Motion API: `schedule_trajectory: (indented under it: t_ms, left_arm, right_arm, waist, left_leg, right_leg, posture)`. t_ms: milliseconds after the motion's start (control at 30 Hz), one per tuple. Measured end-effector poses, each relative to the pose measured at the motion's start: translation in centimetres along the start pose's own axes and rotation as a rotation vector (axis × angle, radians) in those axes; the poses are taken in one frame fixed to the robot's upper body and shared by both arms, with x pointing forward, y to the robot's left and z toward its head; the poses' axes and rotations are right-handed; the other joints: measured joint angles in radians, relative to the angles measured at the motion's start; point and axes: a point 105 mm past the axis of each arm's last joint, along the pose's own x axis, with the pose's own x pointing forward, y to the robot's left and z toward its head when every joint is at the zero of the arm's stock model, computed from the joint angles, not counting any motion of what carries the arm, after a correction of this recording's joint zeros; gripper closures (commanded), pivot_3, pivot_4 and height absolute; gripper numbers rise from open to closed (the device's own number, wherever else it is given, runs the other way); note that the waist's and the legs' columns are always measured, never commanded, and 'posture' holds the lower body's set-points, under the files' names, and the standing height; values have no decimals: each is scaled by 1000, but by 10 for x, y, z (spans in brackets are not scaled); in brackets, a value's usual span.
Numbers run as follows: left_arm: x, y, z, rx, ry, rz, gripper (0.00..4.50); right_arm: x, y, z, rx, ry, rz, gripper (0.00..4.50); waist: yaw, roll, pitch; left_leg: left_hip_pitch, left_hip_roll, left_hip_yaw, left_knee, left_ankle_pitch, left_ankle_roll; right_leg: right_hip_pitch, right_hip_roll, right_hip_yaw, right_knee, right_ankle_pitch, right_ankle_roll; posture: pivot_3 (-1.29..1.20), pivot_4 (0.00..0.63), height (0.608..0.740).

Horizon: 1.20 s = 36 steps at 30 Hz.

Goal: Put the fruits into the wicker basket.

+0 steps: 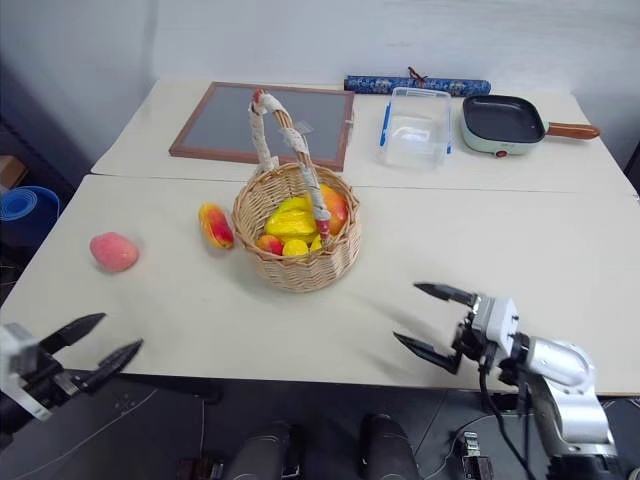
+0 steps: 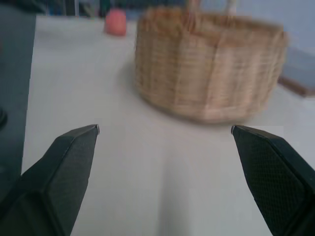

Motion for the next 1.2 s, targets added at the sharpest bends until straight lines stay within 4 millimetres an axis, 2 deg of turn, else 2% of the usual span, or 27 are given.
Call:
schedule_trajectory:
  t_ms: [67,133,233,367,433,500,567,633,767,833,900,1033,1133,1200]
  left_arm:
    - [-13,23,0,-68,-23,171,0]
    - [-21,35,-6,-123,-30,273,0]
    - [-14,49,-4,-170,-69,373,0]
    - [28,69,14,-116,-39,377,0]
    - [62,82,29,-97,-15,395,0]
    - [88,89,46,-95,-21,404,0]
    - [109,88,57,-79,-14,373,0]
    - [125,85,56,-82,13,335,0]
    - [151,71,33,-103,131,214,0]
    - [156,65,21,-100,194,174,0]
    - [157,64,9,-100,251,174,406]
    - [157,64,5,-54,282,175,1369]
    - [153,63,2,-41,275,152,1550]
    - [156,49,11,-24,213,57,1572]
  right_arm:
    - [15,8,19,-4,-78,56,9]
    - [24,11,28,13,-108,83,9]
    - [39,7,44,-4,-168,87,9]
    - [47,9,47,-1,-185,112,9]
    - [48,10,45,4,-185,111,9]
    - [50,12,41,13,-182,120,9]
    - [52,14,38,18,-177,130,9]
    - [52,16,36,15,-178,128,9]
    - [51,17,28,16,-169,120,9]
    - [51,17,27,14,-166,116,9]
    - [51,17,27,2,-166,114,0]
    - [52,16,27,0,-162,98,0]
    - [53,15,31,-8,-155,85,0]
    - [51,12,35,-24,-140,73,0]
  waist:
    - [-2,-1,0]
    - [-2,-3,-1]
    - [13,-5,-2]
    - [34,-11,-6]
    - [39,-12,-7]
    - [34,-14,-8]
    - [21,-14,-8]
    - [8,-14,-8]
    - [-11,-15,-8]
    - [-13,-15,-8]
    - [-12,-15,-8]
    - [-8,-15,-8]
    - [-8,-15,-8]
    - [-7,-15,-8]
  left_leg:
    - [0,0,-1,0,-1,0]
    - [0,-1,0,0,-2,0]
    - [-1,-1,-1,4,-2,1]
    - [-1,-2,-2,5,-1,0]
    - [-2,-3,-1,5,-1,1]
    - [-2,-2,1,5,1,-2]
    - [-2,-2,2,4,0,-3]
    - [-2,-2,5,3,-1,-4]
    - [-2,0,10,3,-3,-4]
    - [-2,2,11,3,-3,-5]
    - [-2,4,11,5,-3,-5]
    - [-1,5,11,8,-3,-6]
    - [0,5,11,8,-3,-6]
    - [0,5,10,8,-3,-7]
  right_leg:
    - [0,0,0,1,0,0]
    - [0,-1,0,1,1,1]
    - [0,-1,-1,1,1,1]
    - [1,0,-1,1,1,0]
    - [0,-1,-1,0,1,0]
    - [0,-1,-1,1,2,2]
    - [-1,0,-2,4,4,4]
    - [-2,2,-4,3,4,5]
    - [-4,12,-3,2,4,6]
    - [-4,13,-2,2,4,6]
    - [-4,15,-2,2,4,6]
    - [-4,14,1,3,4,5]
    - [-4,9,7,3,4,4]
    - [-4,5,8,4,5,3]
  posture:
    - [0,150,740]
    - [0,150,740]
    - [0,150,740]
    - [0,150,740]
    - [0,150,740]
    - [0,150,740]
    - [0,150,740]
    - [0,150,740]
    - [0,150,740]
    - [0,150,740]
    - [0,150,740]
    - [0,150,740]
    - [0,150,740]
    - [0,150,740]
